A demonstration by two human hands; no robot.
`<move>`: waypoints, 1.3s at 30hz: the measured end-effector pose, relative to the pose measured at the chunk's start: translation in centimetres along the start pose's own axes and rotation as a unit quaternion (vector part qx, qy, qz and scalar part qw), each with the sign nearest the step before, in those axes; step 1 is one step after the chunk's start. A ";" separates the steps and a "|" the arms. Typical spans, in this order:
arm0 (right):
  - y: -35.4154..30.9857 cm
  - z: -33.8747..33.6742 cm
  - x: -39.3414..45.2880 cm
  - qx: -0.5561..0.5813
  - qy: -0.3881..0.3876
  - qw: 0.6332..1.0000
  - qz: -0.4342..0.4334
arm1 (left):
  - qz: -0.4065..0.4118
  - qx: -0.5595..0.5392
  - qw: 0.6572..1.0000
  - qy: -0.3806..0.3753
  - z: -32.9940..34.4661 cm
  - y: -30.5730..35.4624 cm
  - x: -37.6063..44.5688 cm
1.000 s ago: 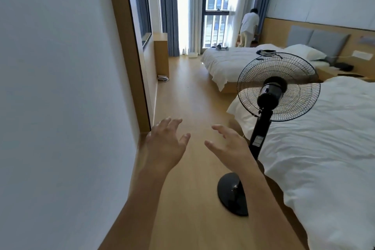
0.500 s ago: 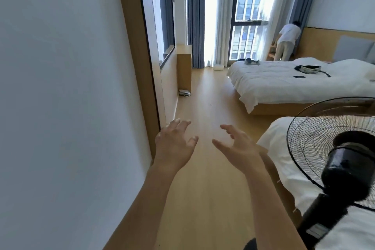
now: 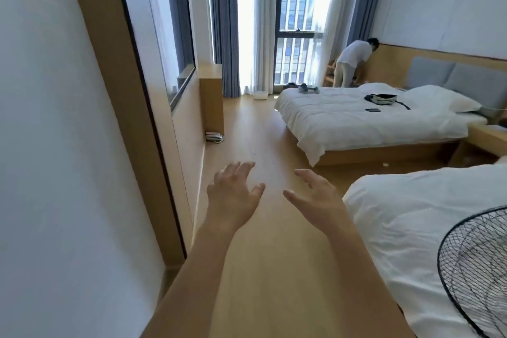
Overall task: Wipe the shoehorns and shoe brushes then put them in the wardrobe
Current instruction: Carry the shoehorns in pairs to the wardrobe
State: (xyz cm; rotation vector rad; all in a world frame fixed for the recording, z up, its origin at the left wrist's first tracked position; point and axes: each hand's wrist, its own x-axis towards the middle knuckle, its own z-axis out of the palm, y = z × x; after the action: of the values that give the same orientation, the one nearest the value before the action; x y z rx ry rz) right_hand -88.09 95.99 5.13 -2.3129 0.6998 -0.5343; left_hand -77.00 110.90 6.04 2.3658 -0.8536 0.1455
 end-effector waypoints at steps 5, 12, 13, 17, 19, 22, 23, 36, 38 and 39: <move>-1.8 1.6 10.3 -0.006 0.031 0.999 0.025 | 0.042 0.020 0.999 -0.013 0.7 -2.3 12.7; 0.1 3.7 21.2 -0.017 0.055 0.995 0.078 | 0.081 -0.002 0.996 -0.046 4.8 -3.9 25.1; 0.4 4.1 22.8 -0.017 0.056 0.995 0.082 | 0.081 -0.004 0.995 -0.053 5.6 -4.0 26.7; 2.0 5.7 30.0 -0.001 0.061 0.994 0.086 | 0.085 -0.008 0.995 -0.059 8.7 -4.7 33.6; 2.9 6.4 33.9 0.004 0.060 0.994 0.087 | 0.090 -0.010 0.994 -0.060 10.1 -4.9 37.4; 4.3 6.9 40.5 0.019 0.054 0.994 0.088 | 0.090 -0.007 0.995 -0.053 12.0 -5.0 43.6; 4.7 6.9 43.0 0.027 0.051 0.995 0.087 | 0.089 -0.005 0.995 -0.050 12.6 -4.9 45.9; 12.5 3.7 69.2 0.009 0.055 0.992 0.110 | 0.102 -0.027 0.993 -0.058 22.6 0.2 71.8; 14.4 2.8 72.0 0.005 0.069 0.990 0.126 | 0.116 -0.036 0.990 -0.073 25.1 1.3 75.2; 15.4 2.4 73.4 0.002 0.077 0.988 0.133 | 0.127 -0.039 0.988 -0.081 26.4 1.8 76.9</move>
State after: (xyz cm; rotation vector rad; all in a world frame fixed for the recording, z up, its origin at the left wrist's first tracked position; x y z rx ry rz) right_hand -35.19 42.78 6.49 -2.1454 1.0621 -0.5914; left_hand -20.34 52.69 8.46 2.2098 -1.2163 0.0220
